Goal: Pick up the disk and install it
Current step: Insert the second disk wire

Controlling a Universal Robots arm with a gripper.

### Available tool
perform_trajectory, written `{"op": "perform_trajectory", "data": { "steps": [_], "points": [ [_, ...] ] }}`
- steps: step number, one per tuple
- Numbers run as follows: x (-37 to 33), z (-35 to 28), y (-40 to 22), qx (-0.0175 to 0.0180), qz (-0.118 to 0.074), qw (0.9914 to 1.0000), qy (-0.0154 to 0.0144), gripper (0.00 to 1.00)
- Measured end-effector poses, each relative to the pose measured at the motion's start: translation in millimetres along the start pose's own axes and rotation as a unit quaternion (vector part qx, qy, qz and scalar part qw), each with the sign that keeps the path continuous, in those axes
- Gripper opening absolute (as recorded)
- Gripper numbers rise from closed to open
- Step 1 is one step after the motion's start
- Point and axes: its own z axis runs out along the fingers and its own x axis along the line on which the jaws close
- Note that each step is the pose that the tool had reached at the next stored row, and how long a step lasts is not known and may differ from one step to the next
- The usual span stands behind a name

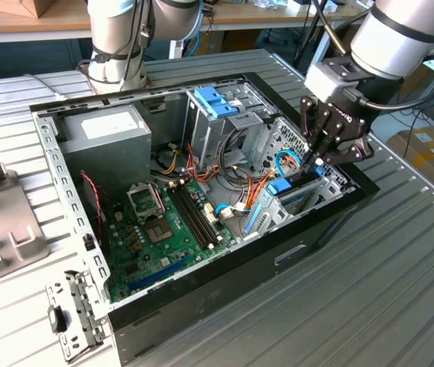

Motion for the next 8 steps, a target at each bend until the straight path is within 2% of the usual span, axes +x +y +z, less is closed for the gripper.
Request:
{"op": "perform_trajectory", "data": {
  "steps": [8],
  "points": [
    [0.1,-0.2,1.5,0.0000,0.000,1.00000,0.0002,0.16]
  ]
}}
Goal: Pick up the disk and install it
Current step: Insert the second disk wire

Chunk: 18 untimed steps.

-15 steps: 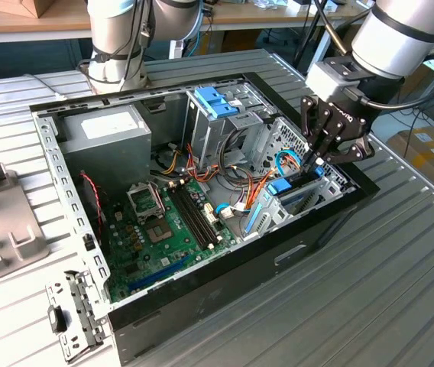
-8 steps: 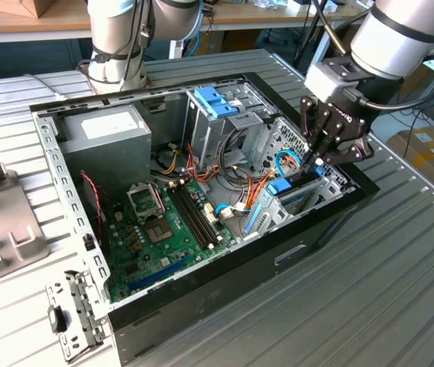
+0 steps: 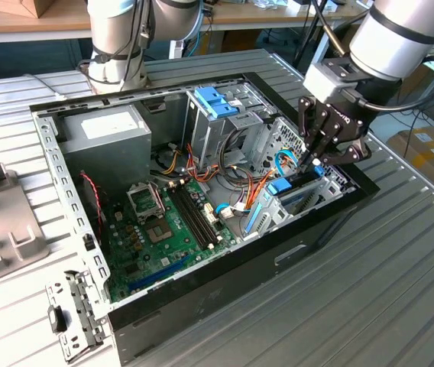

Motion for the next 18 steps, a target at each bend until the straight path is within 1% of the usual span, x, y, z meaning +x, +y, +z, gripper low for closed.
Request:
{"op": "perform_trajectory", "data": {
  "steps": [11,18],
  "points": [
    [-1.2,3.3,-0.5,0.0000,0.000,1.00000,0.0000,0.16],
    [-1.8,6.9,-0.5,0.0000,0.000,1.00000,0.0001,0.16]
  ]
}}
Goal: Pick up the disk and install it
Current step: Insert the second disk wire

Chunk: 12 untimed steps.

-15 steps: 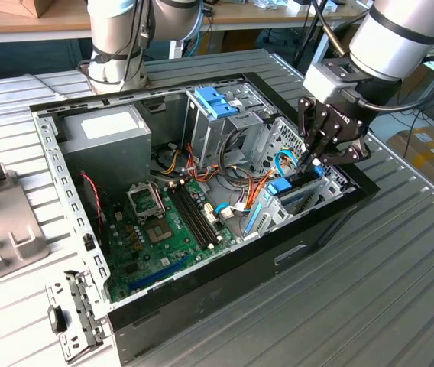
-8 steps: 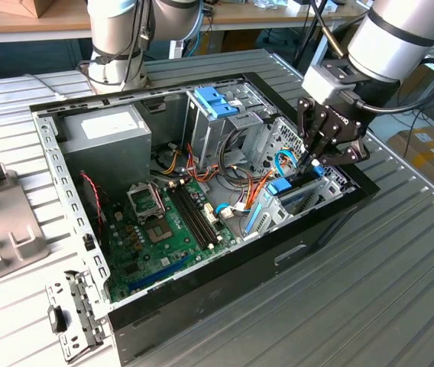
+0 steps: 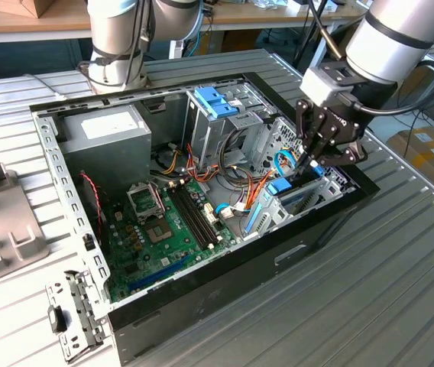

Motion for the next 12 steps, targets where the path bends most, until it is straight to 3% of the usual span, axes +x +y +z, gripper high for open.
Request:
{"op": "perform_trajectory", "data": {
  "steps": [12],
  "points": [
    [0.8,2.0,4.9,0.0000,0.000,1.00000,0.0000,0.16]
  ]
}}
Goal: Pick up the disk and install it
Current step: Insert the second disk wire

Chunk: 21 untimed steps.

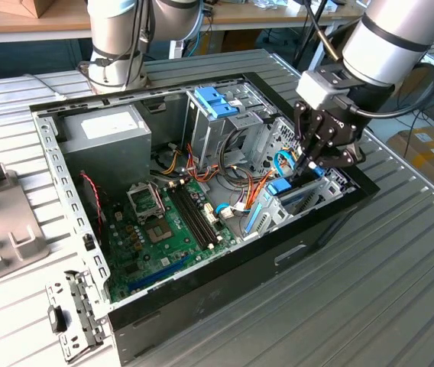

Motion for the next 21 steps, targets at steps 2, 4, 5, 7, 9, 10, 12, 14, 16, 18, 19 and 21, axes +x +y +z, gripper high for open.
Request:
{"op": "perform_trajectory", "data": {
  "steps": [2,4,5,7,9,10,12,14,16,18,19,21],
  "points": [
    [0.6,0.2,1.8,0.0000,0.000,1.00000,0.0000,0.16],
    [1.0,0.5,3.4,0.0000,0.000,1.00000,0.0000,0.16],
    [1.2,0.8,3.9,0.0000,0.000,1.00000,0.0000,0.16],
    [1.3,1.0,4.1,0.0000,0.000,1.00000,0.0000,0.16],
    [1.3,1.2,4.1,0.0000,0.000,1.00000,0.0000,0.16],
    [1.3,1.2,4.0,0.0000,0.000,1.00000,-0.0001,0.16],
    [1.2,1.1,2.7,0.0000,0.000,1.00000,-0.0001,0.16],
    [1.1,0.1,1.4,0.0000,0.000,1.00000,-0.0004,0.16],
    [1.0,-2.1,0.6,0.0000,0.000,1.00000,-0.0002,0.16],
    [0.9,-3.2,-0.6,0.0000,0.000,1.00000,-0.0002,0.16],
    [0.8,-3.5,-2.1,-0.0001,-0.001,1.00000,-0.0001,0.16],
    [0.7,-3.5,-4.3,-0.0005,-0.003,1.00000,0.0000,0.16]
  ]
}}
